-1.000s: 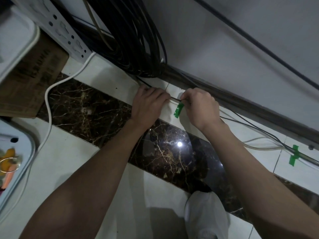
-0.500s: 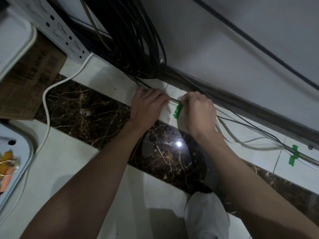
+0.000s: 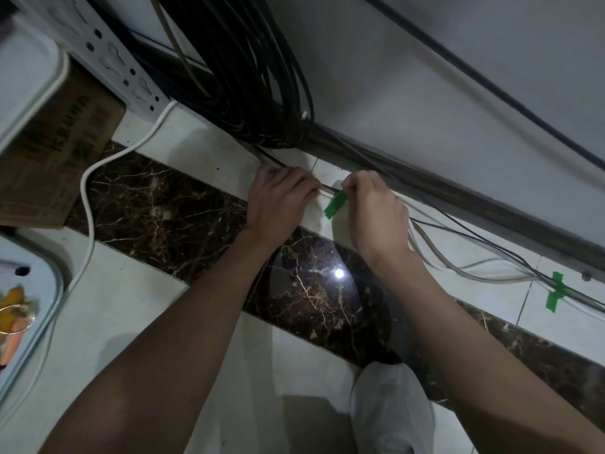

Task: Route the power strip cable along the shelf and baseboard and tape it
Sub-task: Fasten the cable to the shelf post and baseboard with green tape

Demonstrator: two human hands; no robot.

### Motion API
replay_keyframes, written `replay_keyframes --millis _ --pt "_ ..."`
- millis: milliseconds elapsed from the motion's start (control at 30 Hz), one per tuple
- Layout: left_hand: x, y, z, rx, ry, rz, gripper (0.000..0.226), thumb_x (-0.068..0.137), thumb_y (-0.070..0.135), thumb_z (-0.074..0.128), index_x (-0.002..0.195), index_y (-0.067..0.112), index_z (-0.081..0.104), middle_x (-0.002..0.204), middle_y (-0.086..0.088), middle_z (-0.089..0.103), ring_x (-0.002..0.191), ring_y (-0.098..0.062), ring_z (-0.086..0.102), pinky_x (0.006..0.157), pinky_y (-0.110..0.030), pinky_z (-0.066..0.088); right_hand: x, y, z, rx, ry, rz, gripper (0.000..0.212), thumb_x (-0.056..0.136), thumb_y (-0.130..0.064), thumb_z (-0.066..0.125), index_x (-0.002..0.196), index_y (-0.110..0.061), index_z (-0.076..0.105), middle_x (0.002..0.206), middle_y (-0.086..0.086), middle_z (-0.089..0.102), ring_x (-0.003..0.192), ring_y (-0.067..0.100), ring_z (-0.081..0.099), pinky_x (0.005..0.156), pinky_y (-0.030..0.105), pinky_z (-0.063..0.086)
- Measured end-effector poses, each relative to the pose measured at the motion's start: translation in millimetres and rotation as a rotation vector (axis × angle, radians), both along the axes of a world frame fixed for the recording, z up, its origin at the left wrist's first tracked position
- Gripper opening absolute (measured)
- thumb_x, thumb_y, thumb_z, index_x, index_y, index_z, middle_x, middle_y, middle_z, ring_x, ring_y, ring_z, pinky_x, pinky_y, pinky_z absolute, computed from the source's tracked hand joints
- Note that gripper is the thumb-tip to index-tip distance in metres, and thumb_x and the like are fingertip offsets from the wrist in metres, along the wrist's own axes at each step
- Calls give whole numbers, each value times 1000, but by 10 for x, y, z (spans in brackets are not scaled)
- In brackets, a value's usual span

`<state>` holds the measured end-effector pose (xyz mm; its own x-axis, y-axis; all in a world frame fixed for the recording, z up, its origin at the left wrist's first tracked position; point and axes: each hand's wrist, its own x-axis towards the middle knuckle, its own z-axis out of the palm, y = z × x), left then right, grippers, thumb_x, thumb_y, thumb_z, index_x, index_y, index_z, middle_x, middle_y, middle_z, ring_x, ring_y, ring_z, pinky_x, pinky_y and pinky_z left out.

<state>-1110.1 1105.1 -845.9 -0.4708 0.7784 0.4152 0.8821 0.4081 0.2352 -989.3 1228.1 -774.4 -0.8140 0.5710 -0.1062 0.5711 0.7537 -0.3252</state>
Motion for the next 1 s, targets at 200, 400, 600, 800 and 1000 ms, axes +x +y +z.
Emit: replay_keyframes --millis 200,400,600,800,1000 --pt "-1 1 2 -6 -4 -3 7 91 22 71 94 20 76 98 3 74 87 -19 68 91 -37 35 -47 32 -30 28 -56 6 23 102 -10 49 120 -19 60 122 4 62 90 39 67 74 44 50" --pt "-1 -2 4 -10 2 -2 7 91 23 71 96 21 76 99 4 74 88 -19 68 90 -37 35 -89 44 -38 59 -62 11 21 102 -12 50 119 -19 59 119 4 62 87 39 68 71 43 49" --pt "-2 -5 5 -1 -2 -3 8 92 23 70 97 21 76 99 4 74 88 -18 68 90 -36 35 -87 52 -112 95 -24 12 19 100 -12 53 116 -21 61 114 3 64 82 38 68 67 40 47" --pt "1 -8 -2 -10 -4 -4 9 93 24 68 98 21 75 99 4 74 88 -19 68 91 -37 35 -102 64 -196 148 27 11 15 97 -13 60 110 -19 64 106 4 67 75 36 68 64 39 49" --pt "-2 -12 -7 1 3 -5 9 93 25 68 97 21 75 99 4 74 87 -19 68 91 -36 34 -135 72 -255 200 68 4 16 90 -7 67 104 -15 68 98 7 69 73 35 67 64 36 44"
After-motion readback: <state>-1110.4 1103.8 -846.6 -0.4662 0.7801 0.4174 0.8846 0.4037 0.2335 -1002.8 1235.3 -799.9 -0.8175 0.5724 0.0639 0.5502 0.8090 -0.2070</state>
